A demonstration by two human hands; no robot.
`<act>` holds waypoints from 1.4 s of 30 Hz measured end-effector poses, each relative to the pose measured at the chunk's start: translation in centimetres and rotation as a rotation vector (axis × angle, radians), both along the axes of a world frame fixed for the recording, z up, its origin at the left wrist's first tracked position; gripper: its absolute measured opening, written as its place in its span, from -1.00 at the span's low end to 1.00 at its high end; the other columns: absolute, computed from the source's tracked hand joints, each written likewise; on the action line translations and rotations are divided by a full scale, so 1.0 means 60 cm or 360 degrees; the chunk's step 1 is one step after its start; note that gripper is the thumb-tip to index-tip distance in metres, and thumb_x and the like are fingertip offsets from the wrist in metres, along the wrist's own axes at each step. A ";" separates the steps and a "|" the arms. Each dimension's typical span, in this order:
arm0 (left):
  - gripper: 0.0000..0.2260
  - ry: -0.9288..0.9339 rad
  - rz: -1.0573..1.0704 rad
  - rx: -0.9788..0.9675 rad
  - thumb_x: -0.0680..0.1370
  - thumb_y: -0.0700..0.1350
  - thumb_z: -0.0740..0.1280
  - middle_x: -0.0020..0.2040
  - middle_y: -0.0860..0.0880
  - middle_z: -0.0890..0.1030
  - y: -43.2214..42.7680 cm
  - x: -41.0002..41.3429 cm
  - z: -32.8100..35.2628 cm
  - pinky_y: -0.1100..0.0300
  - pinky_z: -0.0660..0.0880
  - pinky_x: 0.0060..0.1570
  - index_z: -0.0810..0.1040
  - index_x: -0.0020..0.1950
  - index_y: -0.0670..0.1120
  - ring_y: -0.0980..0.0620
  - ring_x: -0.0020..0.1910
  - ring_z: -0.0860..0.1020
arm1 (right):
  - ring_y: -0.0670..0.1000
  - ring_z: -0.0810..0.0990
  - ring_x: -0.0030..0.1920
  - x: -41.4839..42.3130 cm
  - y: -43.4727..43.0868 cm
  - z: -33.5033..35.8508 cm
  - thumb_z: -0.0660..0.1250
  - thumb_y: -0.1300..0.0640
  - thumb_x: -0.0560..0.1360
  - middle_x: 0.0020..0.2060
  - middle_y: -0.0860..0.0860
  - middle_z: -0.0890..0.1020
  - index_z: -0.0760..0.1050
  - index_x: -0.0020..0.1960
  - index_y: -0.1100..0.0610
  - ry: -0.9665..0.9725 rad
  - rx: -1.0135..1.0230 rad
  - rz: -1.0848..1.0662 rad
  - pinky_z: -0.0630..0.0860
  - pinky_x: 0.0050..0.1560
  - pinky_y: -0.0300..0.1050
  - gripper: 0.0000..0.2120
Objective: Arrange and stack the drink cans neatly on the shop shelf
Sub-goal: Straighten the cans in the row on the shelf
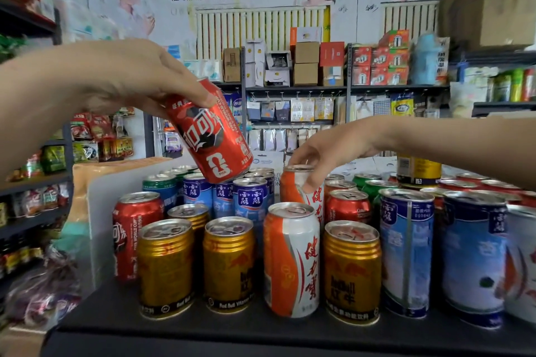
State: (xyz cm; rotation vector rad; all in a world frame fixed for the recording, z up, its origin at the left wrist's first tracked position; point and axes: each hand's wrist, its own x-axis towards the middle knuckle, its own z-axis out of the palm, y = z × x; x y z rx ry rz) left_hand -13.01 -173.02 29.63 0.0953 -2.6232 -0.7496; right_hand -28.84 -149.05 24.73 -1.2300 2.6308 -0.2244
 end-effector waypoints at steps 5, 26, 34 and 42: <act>-0.11 0.0059 -0.0028 -0.0007 -0.27 0.36 0.52 -0.11 -0.07 0.70 0.021 -0.010 -0.003 -0.06 0.56 0.03 0.69 -0.04 -0.06 -0.09 -0.03 0.65 | -0.12 0.57 0.11 -0.004 0.008 -0.005 0.51 0.09 0.38 0.08 -0.16 0.63 0.54 0.21 -0.06 0.0031 0.0110 0.0209 0.48 0.16 -0.12 -0.58; -0.73 0.0091 -0.0056 0.0116 0.34 -0.07 0.50 -0.05 0.02 0.65 0.106 -0.026 -0.024 0.18 0.51 -0.13 0.66 0.02 -0.06 0.04 -0.02 0.58 | -0.02 0.45 0.30 -0.005 0.001 -0.021 0.45 0.14 0.43 0.28 -0.07 0.50 0.36 0.42 0.03 0.0048 0.0303 0.0251 0.39 0.33 -0.01 -0.41; -0.85 0.0226 -0.0094 0.0117 0.35 -0.10 0.50 -0.10 0.01 0.63 0.125 -0.012 -0.033 0.19 0.51 -0.13 0.63 -0.12 -0.01 0.07 -0.07 0.56 | 0.02 0.51 0.18 0.020 0.079 0.007 0.33 -0.13 0.48 0.16 -0.04 0.55 0.46 0.28 0.06 0.0390 -0.0013 -0.0118 0.44 0.25 -0.04 -0.56; -0.83 0.0435 -0.0271 0.0168 0.33 -0.10 0.51 -0.19 0.04 0.66 0.167 0.016 -0.033 0.19 0.52 -0.15 0.65 -0.11 -0.02 0.07 -0.11 0.59 | -0.23 0.59 0.01 0.140 0.140 0.030 0.31 -0.19 0.36 0.09 -0.16 0.58 0.42 0.31 -0.02 0.0309 -0.0905 0.0019 0.49 -0.01 -0.40 -0.44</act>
